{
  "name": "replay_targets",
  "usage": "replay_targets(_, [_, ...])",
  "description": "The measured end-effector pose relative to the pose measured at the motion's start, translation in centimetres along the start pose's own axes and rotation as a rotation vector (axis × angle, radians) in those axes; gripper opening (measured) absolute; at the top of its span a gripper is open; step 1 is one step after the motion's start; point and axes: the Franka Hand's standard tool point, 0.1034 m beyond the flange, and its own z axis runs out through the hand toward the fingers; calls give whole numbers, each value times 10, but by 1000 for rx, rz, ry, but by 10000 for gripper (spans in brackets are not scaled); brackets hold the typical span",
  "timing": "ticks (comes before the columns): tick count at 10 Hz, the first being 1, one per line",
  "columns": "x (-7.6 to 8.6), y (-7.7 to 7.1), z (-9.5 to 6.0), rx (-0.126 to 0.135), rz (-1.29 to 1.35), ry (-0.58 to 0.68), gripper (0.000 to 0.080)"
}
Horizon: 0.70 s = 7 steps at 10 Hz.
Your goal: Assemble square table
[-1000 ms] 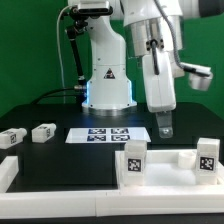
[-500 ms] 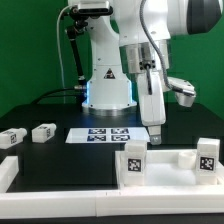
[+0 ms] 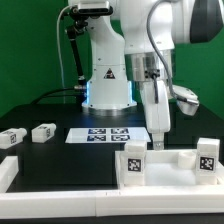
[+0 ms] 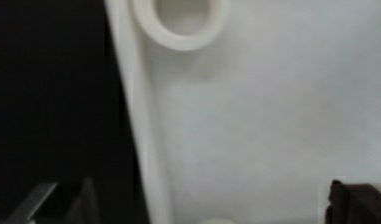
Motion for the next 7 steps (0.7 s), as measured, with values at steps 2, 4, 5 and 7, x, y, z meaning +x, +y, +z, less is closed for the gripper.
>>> replay_targets(2, [-5,12,19,-48,-20,13,649])
replay_targets(4, [-7,18,34,-54,-31,38,649])
replay_targets(5, [-11,21,37,-60,-36,42,649])
replay_targets(7, [-11,20,36,-53,-45,41,649])
